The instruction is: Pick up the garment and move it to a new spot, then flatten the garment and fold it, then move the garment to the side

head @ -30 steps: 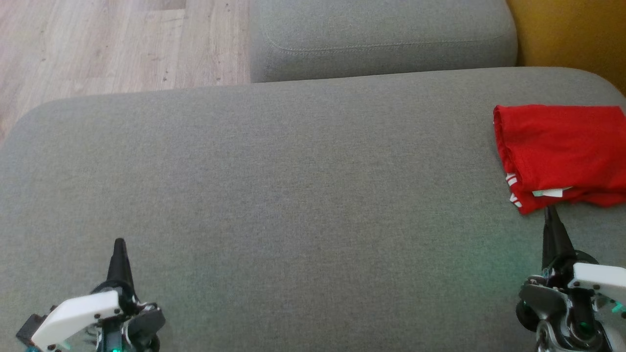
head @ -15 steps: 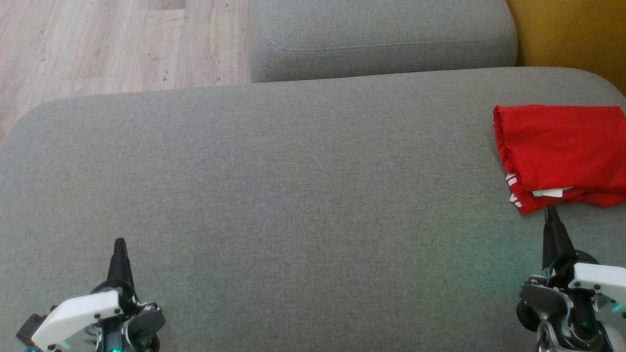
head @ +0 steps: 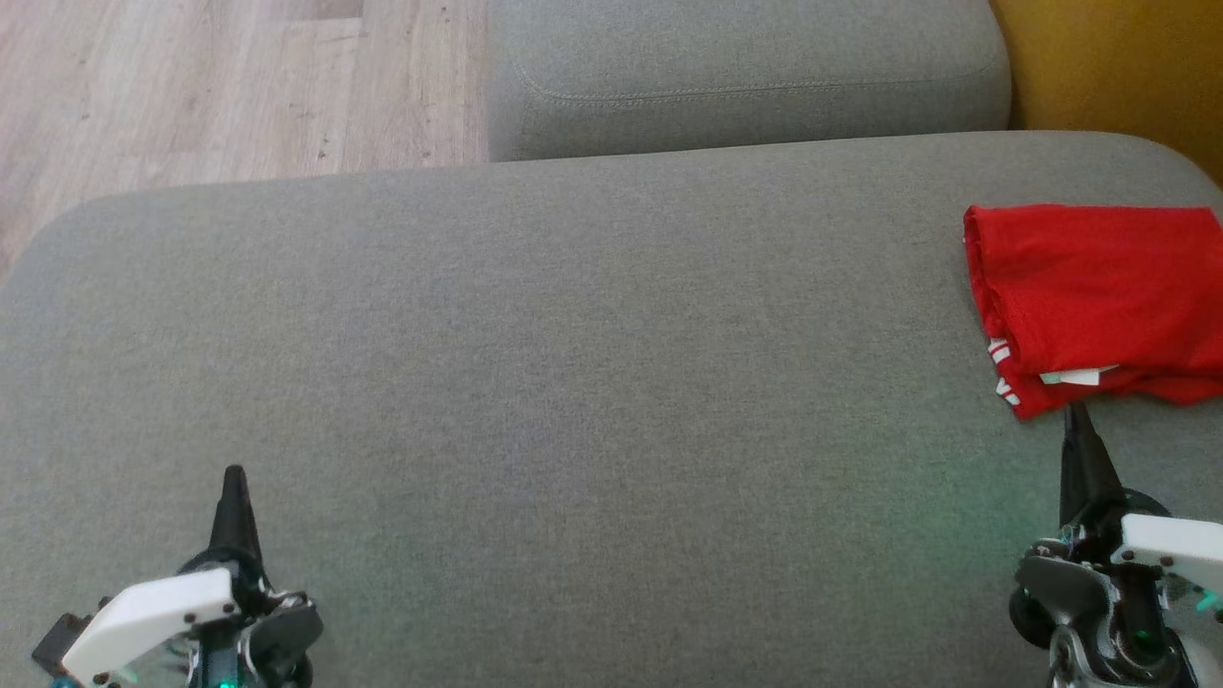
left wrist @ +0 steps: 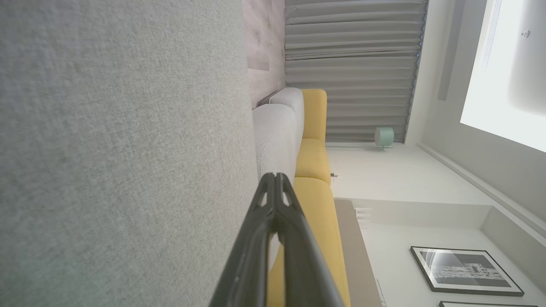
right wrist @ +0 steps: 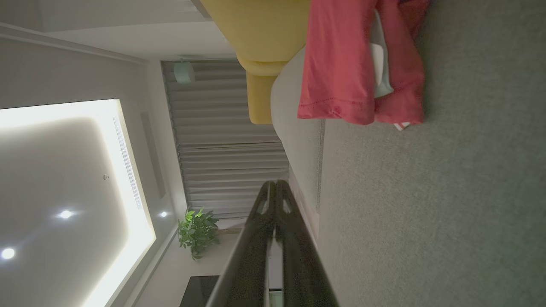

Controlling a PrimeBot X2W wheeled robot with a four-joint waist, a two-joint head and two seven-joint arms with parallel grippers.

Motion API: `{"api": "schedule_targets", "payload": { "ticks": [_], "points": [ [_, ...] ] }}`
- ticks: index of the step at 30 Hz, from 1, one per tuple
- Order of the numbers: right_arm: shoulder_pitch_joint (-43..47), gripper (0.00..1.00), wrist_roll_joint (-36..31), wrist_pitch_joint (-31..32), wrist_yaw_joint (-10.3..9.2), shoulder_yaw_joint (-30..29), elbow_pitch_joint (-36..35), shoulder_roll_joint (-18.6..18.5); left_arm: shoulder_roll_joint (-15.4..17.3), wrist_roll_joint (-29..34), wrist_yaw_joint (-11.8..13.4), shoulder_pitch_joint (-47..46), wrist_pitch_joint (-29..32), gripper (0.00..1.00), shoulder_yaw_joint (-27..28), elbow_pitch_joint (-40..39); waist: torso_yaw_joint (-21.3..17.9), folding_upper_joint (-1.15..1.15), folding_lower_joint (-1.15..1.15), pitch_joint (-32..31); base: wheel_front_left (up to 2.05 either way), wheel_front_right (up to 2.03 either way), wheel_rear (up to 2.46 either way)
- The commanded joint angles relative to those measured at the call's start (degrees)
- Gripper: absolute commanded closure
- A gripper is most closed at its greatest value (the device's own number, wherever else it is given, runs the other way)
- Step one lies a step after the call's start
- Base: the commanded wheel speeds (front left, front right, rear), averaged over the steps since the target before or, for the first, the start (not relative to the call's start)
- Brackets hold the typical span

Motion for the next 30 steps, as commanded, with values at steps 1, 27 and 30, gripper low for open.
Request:
{"api": "schedule_targets", "payload": {
  "ticks": [1, 27, 30],
  "points": [
    [-2.9, 1.0, -0.3, 0.4, -0.04, 0.9, -1.8, -0.4, 0.2, 0.0, -0.4, -2.8, 0.2, 1.0, 2.3, -1.6, 0.0, 0.0, 0.0, 0.0, 0.0, 0.0, 0.0],
    [-2.9, 1.0, -0.5, 0.7, -0.04, 0.5, -1.8, -0.2, 0.2, 0.1, -0.4, -2.8, 0.3, 1.0, 2.4, -1.6, 0.0, 0.0, 0.0, 0.0, 0.0, 0.0, 0.0],
    [-2.9, 1.0, -0.5, 0.7, -0.04, 0.5, -1.8, -0.2, 0.2, 0.1, -0.4, -2.8, 0.3, 1.0, 2.4, -1.6, 0.0, 0.0, 0.0, 0.0, 0.0, 0.0, 0.0]
  ]
}}
